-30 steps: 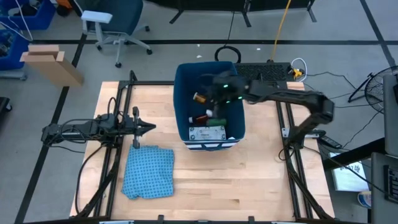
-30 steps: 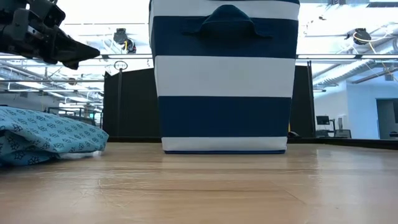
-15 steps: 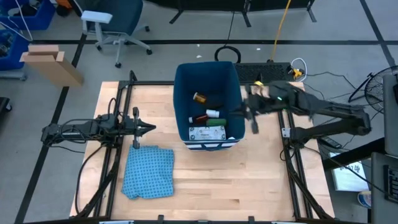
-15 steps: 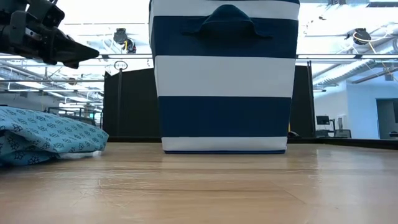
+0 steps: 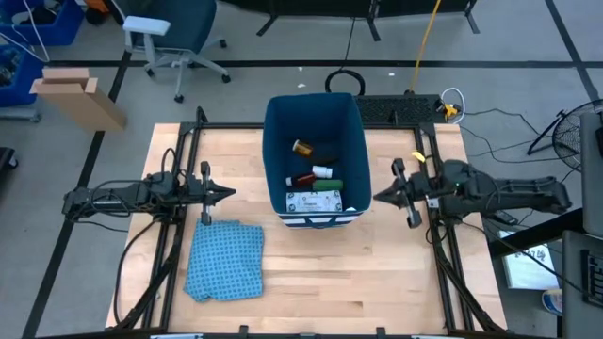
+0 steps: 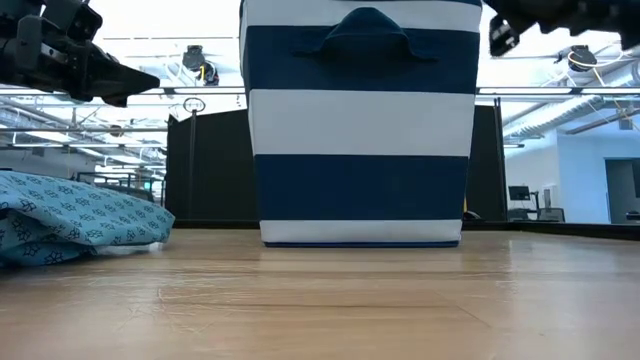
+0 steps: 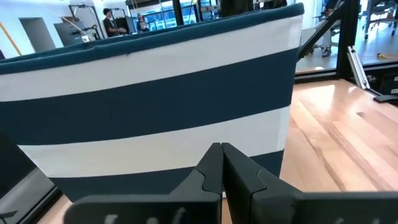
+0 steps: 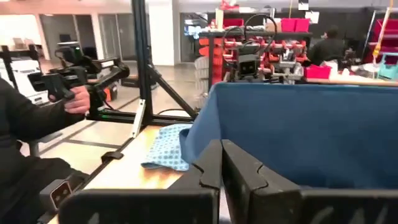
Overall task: Pick & place medical supplies in basket/bin
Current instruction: Return to Home Position
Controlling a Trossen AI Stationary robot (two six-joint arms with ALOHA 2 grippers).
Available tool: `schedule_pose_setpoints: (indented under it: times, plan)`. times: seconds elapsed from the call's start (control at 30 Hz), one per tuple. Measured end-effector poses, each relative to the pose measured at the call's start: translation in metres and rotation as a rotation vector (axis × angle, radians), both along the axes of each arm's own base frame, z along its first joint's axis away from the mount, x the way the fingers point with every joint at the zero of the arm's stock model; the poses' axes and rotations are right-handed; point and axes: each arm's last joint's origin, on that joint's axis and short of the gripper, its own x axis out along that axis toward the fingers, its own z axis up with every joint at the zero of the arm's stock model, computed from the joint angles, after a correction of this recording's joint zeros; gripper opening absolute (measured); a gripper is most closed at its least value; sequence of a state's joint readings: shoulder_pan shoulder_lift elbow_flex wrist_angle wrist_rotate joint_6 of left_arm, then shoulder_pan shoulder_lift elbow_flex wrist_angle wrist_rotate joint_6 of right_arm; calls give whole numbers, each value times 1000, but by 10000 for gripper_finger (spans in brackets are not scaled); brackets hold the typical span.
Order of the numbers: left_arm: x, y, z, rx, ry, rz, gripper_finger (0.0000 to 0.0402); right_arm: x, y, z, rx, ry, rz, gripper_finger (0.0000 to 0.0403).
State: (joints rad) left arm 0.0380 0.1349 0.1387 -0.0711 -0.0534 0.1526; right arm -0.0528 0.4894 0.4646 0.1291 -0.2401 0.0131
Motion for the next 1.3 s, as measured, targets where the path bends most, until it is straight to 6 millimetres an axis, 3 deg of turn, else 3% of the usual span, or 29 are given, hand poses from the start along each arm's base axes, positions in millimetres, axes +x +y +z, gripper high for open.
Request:
schedule_pose_setpoints:
  times: [0.33, 0.67, 1.1, 1.3]
  plan:
    - [0, 0, 0, -2, 0, -2, 2, -23, -1, -32, -10, -109, -99, 0]
    - [0, 0, -1, -4, 5, -2, 2, -25, -1, -72, 5, -208, -107, 0]
    - [0, 0, 2, -1, -22, -13, 1, -26, -5, -75, 2, -220, -147, 0]
    - [-12, -1, 6, 12, -92, -29, 1, -26, -5, -75, 4, -220, -142, 0]
